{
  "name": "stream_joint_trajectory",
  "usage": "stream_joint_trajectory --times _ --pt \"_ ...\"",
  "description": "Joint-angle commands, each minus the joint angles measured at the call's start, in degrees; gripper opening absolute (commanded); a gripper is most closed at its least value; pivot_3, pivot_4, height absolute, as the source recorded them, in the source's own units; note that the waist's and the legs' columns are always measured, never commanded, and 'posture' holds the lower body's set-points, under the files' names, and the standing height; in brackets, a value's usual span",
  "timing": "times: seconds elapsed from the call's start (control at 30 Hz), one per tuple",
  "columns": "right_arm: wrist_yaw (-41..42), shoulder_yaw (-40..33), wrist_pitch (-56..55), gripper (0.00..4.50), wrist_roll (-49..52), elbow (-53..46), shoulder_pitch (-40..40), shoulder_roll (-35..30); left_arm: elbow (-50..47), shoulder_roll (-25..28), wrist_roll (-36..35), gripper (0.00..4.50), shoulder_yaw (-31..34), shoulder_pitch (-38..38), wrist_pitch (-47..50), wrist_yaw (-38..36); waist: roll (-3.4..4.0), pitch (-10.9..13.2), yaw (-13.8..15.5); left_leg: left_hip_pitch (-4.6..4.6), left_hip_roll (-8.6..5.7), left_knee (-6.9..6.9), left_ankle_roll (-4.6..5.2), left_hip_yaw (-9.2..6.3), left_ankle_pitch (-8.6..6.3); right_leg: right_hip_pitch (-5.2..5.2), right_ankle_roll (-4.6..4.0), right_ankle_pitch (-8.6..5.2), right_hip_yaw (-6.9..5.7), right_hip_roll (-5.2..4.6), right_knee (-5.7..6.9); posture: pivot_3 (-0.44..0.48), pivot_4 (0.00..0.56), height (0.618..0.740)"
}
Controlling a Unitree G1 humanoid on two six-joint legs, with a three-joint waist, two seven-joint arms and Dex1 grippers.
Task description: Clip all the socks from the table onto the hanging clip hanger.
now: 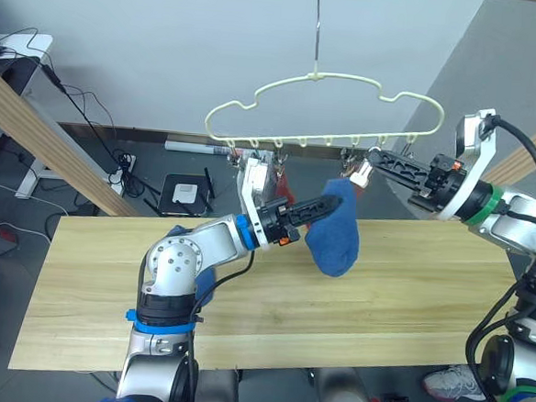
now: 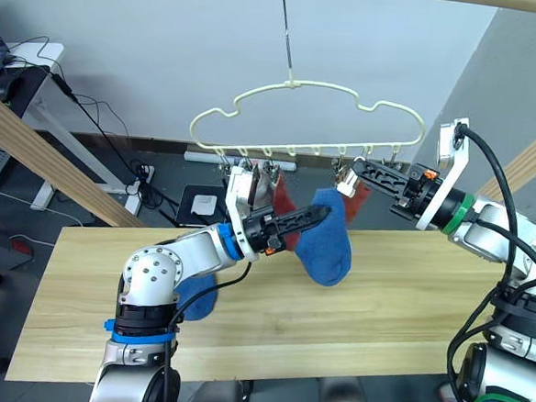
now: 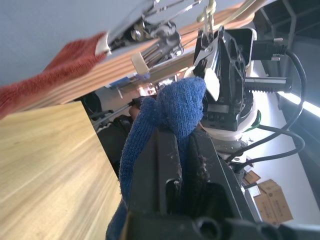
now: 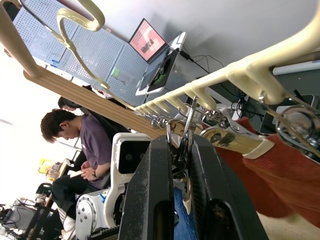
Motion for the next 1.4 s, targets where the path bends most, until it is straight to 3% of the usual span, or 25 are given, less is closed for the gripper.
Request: stream_joint_trajectory --times 0.03,0.67,0.93,1.07,1.2,1.4 --pt "-0.10 0.55 -2.81 0.10 4.06 -2.87 0.69 -1.74 -1.57 -0.21 -2.55 0.00 0.07 -0.61 0.48 -0.02 0.00 0.00 0.04 0.00 0.00 0.00 0.00 0.00 0.00 0.00 0.00 0.00 0.00 0.00 0.00 -0.212 0.319 0.740" --pt "2.77 7.16 -6.92 0.10 5.06 -4.93 2.75 -5.09 -2.36 -0.51 -4.90 0.00 -0.01 -1.33 0.04 1.12 -0.02 0.01 0.10 -0.01 0.00 -0.02 0.00 0.00 0.00 0.00 0.01 -0.01 0.00 0.00 -0.05 -0.193 0.326 0.740" --pt "3.85 7.33 -7.71 2.89 6.08 -5.74 4.21 -6.62 -2.59 -0.33 -5.21 0.00 -0.71 -1.58 0.01 1.62 -0.03 0.02 0.21 -0.01 0.00 -0.02 0.00 0.00 0.00 0.00 0.01 -0.01 0.00 0.00 -0.05 -0.198 0.325 0.740" --pt "4.62 5.50 -7.67 4.31 4.49 -7.92 7.47 -10.70 -2.25 0.62 -0.23 0.00 -2.70 -1.99 -3.69 0.37 -0.04 0.02 0.25 -0.03 0.00 -0.02 0.00 0.00 0.00 0.00 0.01 -0.01 0.00 0.00 -0.09 -0.209 0.328 0.740" --pt "8.01 3.37 -7.09 4.47 -0.78 -13.36 13.98 -16.24 -1.43 1.76 6.26 0.00 -5.93 -2.09 -9.43 -3.06 -0.05 0.03 0.46 -0.04 -0.02 -0.05 0.00 0.02 0.00 0.00 0.03 -0.02 0.00 0.00 -0.15 -0.220 0.327 0.740" --pt "6.77 -0.97 -11.05 4.50 -5.61 -22.23 24.11 -18.26 -0.51 2.69 9.39 1.76 -7.69 -1.40 -11.60 -6.41 -0.06 0.04 0.17 -0.06 0.00 -0.05 0.00 0.09 0.00 0.02 0.08 -0.03 0.02 0.00 -0.26 -0.251 0.327 0.740"
